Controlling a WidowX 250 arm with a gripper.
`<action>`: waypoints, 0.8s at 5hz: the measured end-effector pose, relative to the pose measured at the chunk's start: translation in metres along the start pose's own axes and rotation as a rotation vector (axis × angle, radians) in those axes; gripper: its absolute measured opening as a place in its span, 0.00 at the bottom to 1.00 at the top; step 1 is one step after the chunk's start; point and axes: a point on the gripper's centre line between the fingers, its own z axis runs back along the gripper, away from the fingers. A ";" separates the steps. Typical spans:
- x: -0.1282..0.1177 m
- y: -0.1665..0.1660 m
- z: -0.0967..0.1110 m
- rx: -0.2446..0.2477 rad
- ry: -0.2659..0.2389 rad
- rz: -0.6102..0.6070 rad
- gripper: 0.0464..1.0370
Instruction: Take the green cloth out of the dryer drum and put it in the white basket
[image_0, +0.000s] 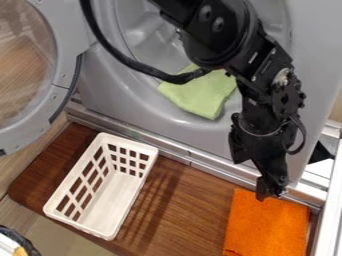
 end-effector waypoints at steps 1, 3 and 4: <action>-0.006 -0.002 -0.007 -0.008 0.025 0.004 0.96; -0.035 0.027 0.019 0.059 -0.023 0.145 0.96; -0.050 0.044 0.033 0.109 -0.046 0.255 0.96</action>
